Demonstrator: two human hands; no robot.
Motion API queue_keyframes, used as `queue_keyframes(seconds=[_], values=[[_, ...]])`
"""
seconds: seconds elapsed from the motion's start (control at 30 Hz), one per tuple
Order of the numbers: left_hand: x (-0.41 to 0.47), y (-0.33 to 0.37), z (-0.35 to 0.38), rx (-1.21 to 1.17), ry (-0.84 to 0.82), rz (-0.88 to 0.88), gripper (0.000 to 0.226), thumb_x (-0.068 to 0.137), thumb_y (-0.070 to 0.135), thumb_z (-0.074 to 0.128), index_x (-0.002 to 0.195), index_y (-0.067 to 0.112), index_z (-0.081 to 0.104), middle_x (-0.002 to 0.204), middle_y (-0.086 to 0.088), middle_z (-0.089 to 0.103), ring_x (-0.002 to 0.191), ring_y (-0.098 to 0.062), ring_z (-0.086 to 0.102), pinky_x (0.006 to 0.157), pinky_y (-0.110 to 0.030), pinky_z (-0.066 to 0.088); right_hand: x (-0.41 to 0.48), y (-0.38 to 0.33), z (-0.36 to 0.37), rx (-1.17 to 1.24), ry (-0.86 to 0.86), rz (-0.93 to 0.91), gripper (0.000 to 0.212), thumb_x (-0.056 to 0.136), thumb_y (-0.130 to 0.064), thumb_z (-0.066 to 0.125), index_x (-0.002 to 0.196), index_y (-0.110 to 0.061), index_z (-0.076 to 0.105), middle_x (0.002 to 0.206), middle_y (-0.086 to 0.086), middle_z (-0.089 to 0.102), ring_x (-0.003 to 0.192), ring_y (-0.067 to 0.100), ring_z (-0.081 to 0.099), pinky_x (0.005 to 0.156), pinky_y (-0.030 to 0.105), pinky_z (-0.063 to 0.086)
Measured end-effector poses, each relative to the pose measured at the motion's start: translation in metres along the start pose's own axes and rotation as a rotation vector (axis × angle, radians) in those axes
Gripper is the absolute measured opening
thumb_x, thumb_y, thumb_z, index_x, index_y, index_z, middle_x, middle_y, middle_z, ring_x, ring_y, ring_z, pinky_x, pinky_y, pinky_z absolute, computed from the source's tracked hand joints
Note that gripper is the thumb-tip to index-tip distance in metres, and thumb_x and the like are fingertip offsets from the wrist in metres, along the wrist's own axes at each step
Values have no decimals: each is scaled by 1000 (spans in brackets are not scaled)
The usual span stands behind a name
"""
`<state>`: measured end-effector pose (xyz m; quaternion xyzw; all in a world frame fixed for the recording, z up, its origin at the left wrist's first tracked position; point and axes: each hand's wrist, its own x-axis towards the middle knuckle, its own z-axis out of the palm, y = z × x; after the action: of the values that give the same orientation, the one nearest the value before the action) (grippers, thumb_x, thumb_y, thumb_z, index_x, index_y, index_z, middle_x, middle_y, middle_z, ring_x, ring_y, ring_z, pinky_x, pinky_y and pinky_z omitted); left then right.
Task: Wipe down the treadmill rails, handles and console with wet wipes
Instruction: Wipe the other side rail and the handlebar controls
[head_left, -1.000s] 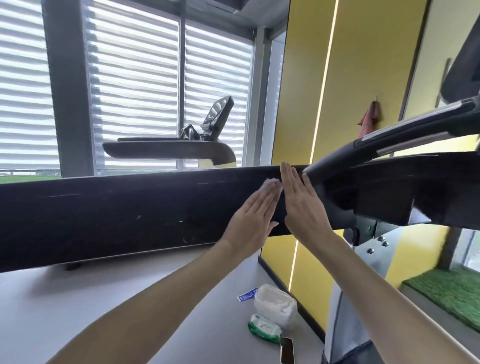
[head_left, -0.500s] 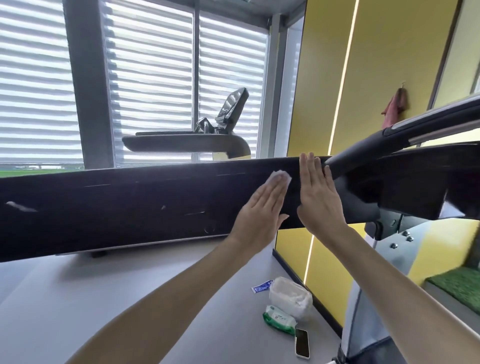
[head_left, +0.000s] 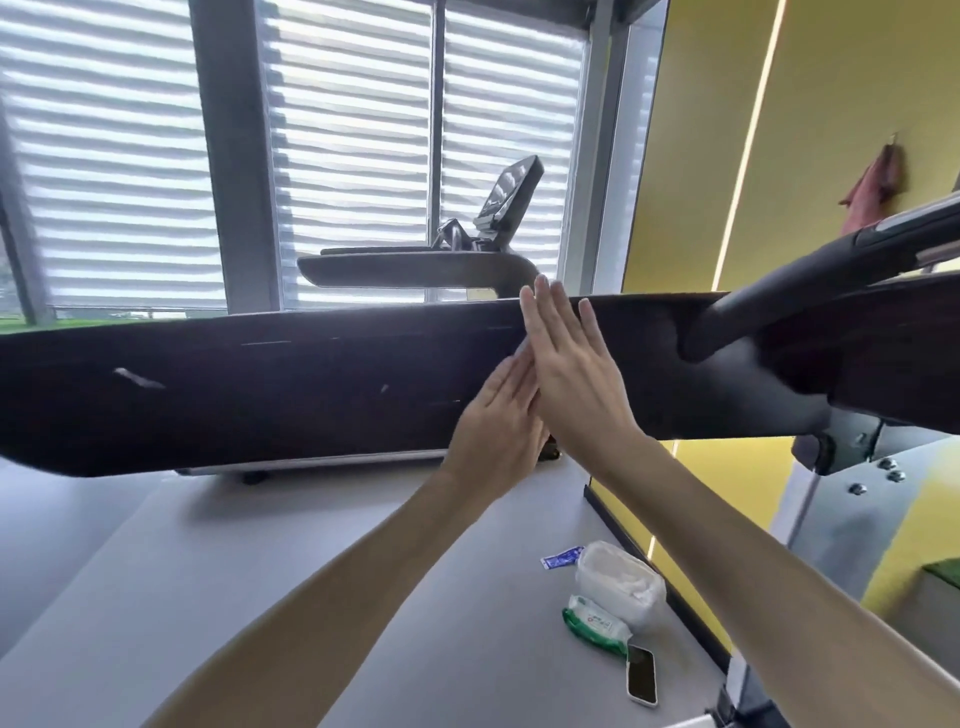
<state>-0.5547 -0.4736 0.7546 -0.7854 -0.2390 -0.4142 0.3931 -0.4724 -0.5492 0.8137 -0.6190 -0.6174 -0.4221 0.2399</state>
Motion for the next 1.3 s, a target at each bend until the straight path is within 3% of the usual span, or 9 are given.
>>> queue_keyframes(seconds=[0.17, 0.27, 0.43, 0.53, 0.67, 0.83, 1.03, 1.2, 1.3], values=[[-51, -48, -11, 135, 38, -195, 62, 103, 40, 26, 150, 0, 19, 157, -16, 17, 145, -26, 18, 119, -37, 16, 0, -2, 0, 59, 13, 29, 82, 76, 17, 41, 151, -2, 14, 158, 17, 15, 147, 28, 10, 119, 37, 2], [-47, -42, -11, 31, 72, -292, 63, 101, 38, 32, 149, -2, 21, 156, -18, 16, 145, -28, 18, 119, -38, 17, 0, -11, 5, 98, 42, 82, 85, 73, 20, 47, 150, -1, 17, 156, 19, 19, 147, 30, 11, 118, 38, 3], [-36, -33, -10, 26, 17, -52, 63, 100, 40, 35, 149, 2, 23, 158, -12, 19, 146, -23, 17, 118, -35, 18, -1, -9, 10, 119, 64, 81, 81, 75, 20, 46, 149, 1, 19, 156, 20, 20, 146, 31, 12, 118, 40, 6], [-51, -62, -13, 126, 41, -255, 62, 103, 40, 29, 150, 1, 19, 157, -15, 16, 146, -25, 15, 118, -37, 16, 0, -11, 12, 148, 69, 106, 89, 66, 23, 49, 148, 3, 22, 154, 22, 23, 145, 34, 15, 117, 43, 11], [-41, -51, -15, 2, 112, -514, 61, 103, 38, 27, 148, -2, 20, 155, -19, 19, 145, -27, 14, 118, -38, 14, 1, -15, 13, 163, 79, 132, 85, 66, 22, 47, 146, 5, 26, 152, 23, 28, 144, 36, 18, 117, 45, 13], [-29, -39, -10, -4, 62, -168, 60, 101, 38, 35, 148, 3, 27, 156, -11, 21, 145, -21, 18, 118, -34, 18, 3, -19, 14, 123, 118, 147, 75, 73, 18, 47, 145, 5, 29, 150, 26, 31, 143, 37, 22, 117, 46, 13], [-50, -56, -9, 62, 142, -446, 59, 103, 38, 30, 147, -1, 27, 154, -16, 23, 145, -24, 19, 118, -36, 16, 2, -21, 18, 123, 157, 164, 74, 72, 19, 43, 145, 6, 30, 149, 27, 32, 142, 38, 23, 117, 46, 15], [-39, -37, -9, -35, 51, -113, 58, 101, 36, 37, 149, 4, 27, 156, -10, 23, 146, -20, 19, 119, -33, 15, 6, -26, 17, 130, 134, 219, 65, 83, 1, 32, 148, 2, 24, 154, 23, 23, 146, 32, 13, 119, 39, 0], [-59, -67, -12, 37, 64, -223, 57, 103, 36, 30, 148, 2, 25, 156, -13, 21, 145, -23, 19, 118, -34, 15, 9, -31, 15, 133, 123, 243, 66, 84, -7, 36, 149, 1, 23, 155, 22, 21, 147, 31, 11, 118, 38, -5]])
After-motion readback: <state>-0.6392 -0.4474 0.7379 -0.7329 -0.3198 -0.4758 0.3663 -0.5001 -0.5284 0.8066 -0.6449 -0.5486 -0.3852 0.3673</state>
